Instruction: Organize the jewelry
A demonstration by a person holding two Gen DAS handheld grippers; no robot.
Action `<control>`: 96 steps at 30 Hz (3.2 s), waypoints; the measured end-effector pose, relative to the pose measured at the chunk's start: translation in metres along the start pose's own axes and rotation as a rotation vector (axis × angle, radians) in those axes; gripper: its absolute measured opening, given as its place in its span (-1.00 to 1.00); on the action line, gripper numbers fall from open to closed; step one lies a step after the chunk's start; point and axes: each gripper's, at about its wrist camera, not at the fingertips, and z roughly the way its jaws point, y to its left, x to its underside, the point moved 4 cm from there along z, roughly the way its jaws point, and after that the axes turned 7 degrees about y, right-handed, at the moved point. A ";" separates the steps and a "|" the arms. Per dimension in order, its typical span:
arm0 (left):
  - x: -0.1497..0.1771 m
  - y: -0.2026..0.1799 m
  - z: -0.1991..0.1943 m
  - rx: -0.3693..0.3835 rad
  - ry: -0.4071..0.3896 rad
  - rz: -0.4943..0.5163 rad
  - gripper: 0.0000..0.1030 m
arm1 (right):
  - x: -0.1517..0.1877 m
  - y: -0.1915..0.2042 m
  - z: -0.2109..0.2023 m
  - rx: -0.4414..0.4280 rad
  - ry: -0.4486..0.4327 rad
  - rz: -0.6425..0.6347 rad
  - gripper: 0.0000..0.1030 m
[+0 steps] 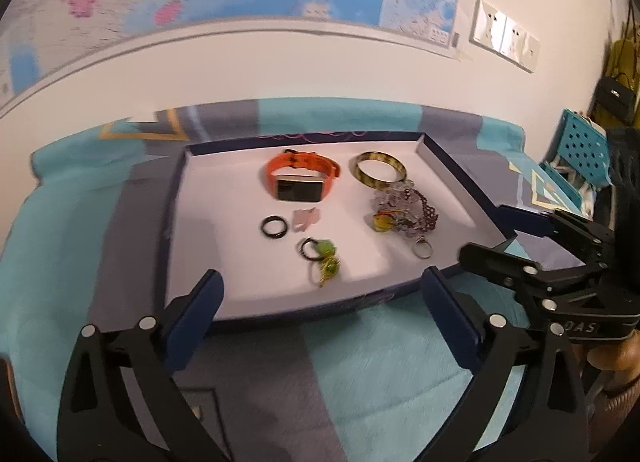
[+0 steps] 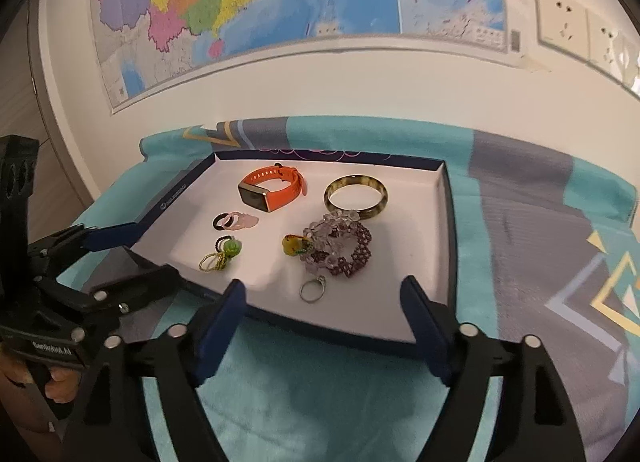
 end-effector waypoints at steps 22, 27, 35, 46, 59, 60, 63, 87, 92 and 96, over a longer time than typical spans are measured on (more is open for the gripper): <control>0.042 0.007 -0.030 -0.152 0.003 -0.091 0.89 | 0.050 0.027 -0.024 0.057 -0.008 0.006 0.87; 0.046 0.006 -0.032 -0.168 0.006 -0.080 0.89 | 0.054 0.028 -0.025 0.056 -0.002 0.011 0.87; 0.047 0.007 -0.034 -0.180 0.009 -0.082 0.89 | 0.057 0.031 -0.026 0.063 -0.003 0.004 0.87; 0.048 0.008 -0.033 -0.188 0.017 -0.082 0.89 | 0.058 0.032 -0.026 0.056 -0.002 0.008 0.87; 0.051 0.007 -0.034 -0.187 0.027 -0.076 0.89 | 0.059 0.032 -0.024 0.051 0.000 0.014 0.87; 0.051 0.007 -0.033 -0.187 0.029 -0.075 0.89 | 0.059 0.032 -0.024 0.051 0.001 0.014 0.87; 0.051 0.006 -0.032 -0.188 0.032 -0.074 0.89 | 0.059 0.032 -0.024 0.048 0.004 0.014 0.87; 0.051 0.005 -0.028 -0.187 0.049 -0.068 0.89 | 0.058 0.032 -0.023 0.043 0.014 0.014 0.87; 0.051 0.006 -0.027 -0.187 0.052 -0.069 0.89 | 0.058 0.032 -0.022 0.043 0.017 0.014 0.87; 0.051 0.006 -0.027 -0.188 0.050 -0.068 0.89 | 0.058 0.032 -0.021 0.042 0.019 0.012 0.87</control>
